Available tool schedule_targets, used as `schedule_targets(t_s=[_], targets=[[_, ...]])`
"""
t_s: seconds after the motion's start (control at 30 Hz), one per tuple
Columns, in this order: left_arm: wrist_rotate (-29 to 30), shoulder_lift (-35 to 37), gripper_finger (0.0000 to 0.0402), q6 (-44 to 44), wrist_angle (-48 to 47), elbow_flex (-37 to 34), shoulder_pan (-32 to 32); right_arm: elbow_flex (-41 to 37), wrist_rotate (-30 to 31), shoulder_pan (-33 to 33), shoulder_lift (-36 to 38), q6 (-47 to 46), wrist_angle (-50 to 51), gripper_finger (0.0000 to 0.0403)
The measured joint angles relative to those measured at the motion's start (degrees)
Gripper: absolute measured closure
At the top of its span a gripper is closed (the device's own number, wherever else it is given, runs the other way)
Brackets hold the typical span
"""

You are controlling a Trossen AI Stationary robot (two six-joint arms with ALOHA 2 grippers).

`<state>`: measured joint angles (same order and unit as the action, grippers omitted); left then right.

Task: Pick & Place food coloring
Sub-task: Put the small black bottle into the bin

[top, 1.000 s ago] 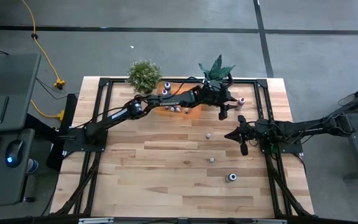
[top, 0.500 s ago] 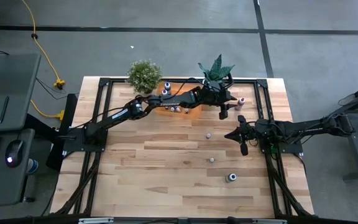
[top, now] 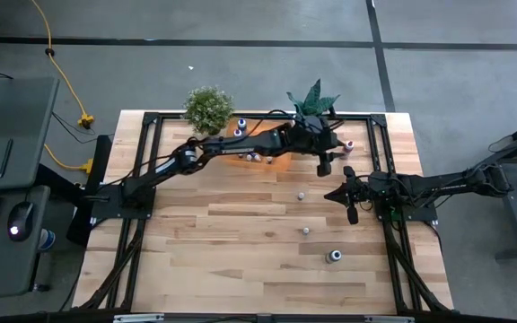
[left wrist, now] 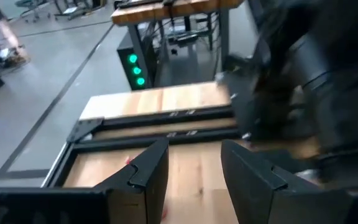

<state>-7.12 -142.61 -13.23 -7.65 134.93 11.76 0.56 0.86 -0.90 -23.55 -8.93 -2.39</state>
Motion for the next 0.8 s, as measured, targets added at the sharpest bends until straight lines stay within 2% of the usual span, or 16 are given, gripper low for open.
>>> schedule_targets(t_s=[0.17,0.4,0.63,0.8], targets=[[-1.1,5.8,0.0259,-0.3,-7.6,-0.6,-2.2,0.0,0.0,0.0,0.0,0.0,0.0,0.0402],[-1.3,10.6,0.0259,-1.6,-23.2,-2.4,-5.5,0.0,0.0,0.0,0.0,0.0,0.0,0.0402],[-1.2,11.9,0.0259,-1.5,-40.5,-2.6,-8.3,0.0,0.0,0.0,0.0,0.0,0.0,0.0402],[-0.5,12.5,0.0259,-1.5,-45.3,-2.5,-10.6,0.0,0.0,0.0,0.0,0.0,0.0,0.0402]])
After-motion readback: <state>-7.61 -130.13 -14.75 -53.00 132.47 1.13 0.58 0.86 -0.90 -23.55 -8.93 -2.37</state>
